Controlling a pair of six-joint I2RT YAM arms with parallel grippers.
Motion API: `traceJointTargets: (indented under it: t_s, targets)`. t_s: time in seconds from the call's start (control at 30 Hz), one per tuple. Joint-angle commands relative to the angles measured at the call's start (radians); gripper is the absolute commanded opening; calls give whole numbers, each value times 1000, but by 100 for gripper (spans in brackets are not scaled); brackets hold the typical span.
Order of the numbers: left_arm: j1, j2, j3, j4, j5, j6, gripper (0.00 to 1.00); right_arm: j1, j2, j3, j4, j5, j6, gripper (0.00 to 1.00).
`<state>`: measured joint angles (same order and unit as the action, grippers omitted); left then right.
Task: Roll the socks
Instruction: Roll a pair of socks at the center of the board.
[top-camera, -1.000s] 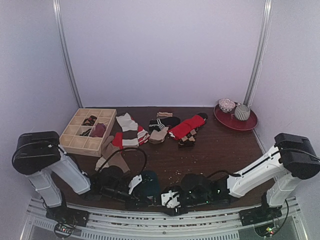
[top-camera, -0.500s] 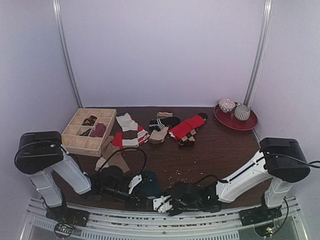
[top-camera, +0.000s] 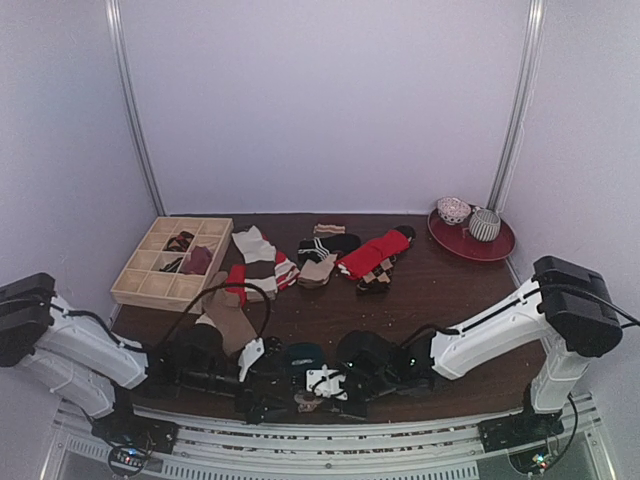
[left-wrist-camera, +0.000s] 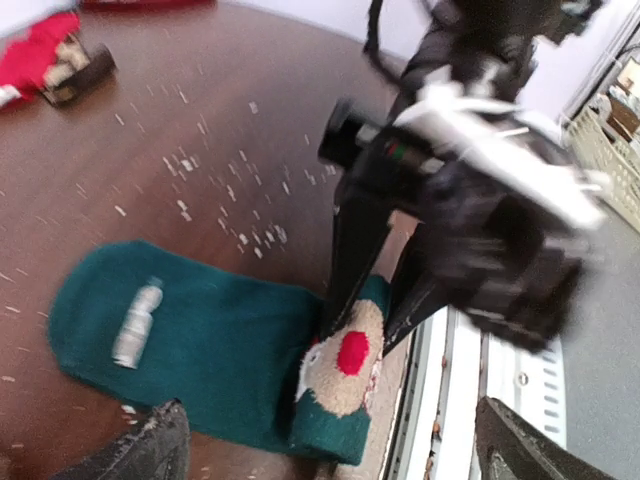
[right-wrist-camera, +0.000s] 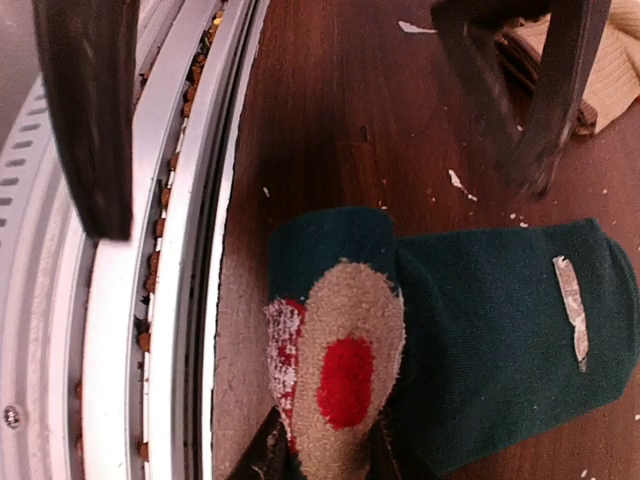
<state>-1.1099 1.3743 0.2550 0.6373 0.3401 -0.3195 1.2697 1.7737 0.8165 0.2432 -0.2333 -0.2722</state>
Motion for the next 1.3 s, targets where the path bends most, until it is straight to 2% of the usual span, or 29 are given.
traceJointTargets:
  t_s: [0.0,0.1,0.17,0.27,0.43,0.6,0.7,0.83,0.97,1.0,1.07,1.1,1.27]
  targets:
    - [1,-191,-66,-39,-143,83,98,-108,30,82,-294,-301,112,25]
    - [-11,-246,-116,23,-141,120,98,-155,136,180,-407,-392,141,25]
    - [-22,-231,-117,66,-119,150,97,-176,206,243,-467,-437,183,25]
    - [-26,-163,-100,102,-89,187,90,-198,286,307,-514,-495,231,25]
    - [-30,-34,-67,157,-79,235,89,-210,345,340,-548,-555,249,26]
    - [-30,109,3,187,-41,257,78,-220,374,343,-568,-572,255,26]
    - [-29,194,31,202,-36,245,69,-222,377,336,-562,-566,252,26]
    - [-30,254,49,199,-19,217,48,-224,375,324,-544,-573,262,26]
    - [-30,241,19,205,-12,181,44,-228,374,325,-537,-572,262,25]
    - [-30,232,7,205,-15,174,36,-228,374,323,-534,-572,262,25]
    - [-30,213,-13,210,-26,164,9,-228,374,321,-527,-569,265,26]
    - [-30,205,-21,212,-29,157,0,-229,376,322,-522,-569,267,25]
    - [-30,193,-45,224,0,93,0,-229,335,291,-451,-551,284,27]
